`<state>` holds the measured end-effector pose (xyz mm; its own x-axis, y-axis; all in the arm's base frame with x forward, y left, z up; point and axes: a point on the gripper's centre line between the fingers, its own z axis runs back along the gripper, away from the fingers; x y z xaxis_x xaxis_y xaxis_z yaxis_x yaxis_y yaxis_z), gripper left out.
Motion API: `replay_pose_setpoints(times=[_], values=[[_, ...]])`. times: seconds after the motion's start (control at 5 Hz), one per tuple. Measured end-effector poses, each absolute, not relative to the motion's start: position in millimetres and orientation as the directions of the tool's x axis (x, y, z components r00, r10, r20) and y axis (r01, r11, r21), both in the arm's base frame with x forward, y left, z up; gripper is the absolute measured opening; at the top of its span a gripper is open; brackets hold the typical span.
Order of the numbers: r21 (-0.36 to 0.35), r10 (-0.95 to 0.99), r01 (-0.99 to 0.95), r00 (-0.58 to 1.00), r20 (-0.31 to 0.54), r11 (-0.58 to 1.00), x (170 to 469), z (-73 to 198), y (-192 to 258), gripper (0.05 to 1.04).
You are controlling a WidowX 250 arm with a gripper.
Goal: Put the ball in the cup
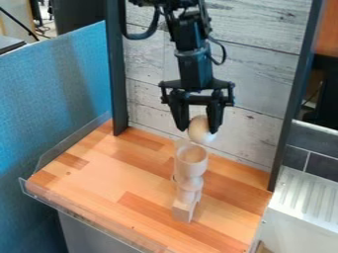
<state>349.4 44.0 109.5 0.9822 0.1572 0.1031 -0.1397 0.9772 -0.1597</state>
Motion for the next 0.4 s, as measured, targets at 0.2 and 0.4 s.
replay_pose_setpoints(times=[0.2, 0.4], values=[[-0.144, 0.150, -0.133, 0.983, 0.110, 0.981, 349.0, 105.6, 45.3, 0.712], [-0.144, 0.152, -0.136, 0.982, 0.108, 0.980, 348.6, 105.5, 46.3, 0.712]])
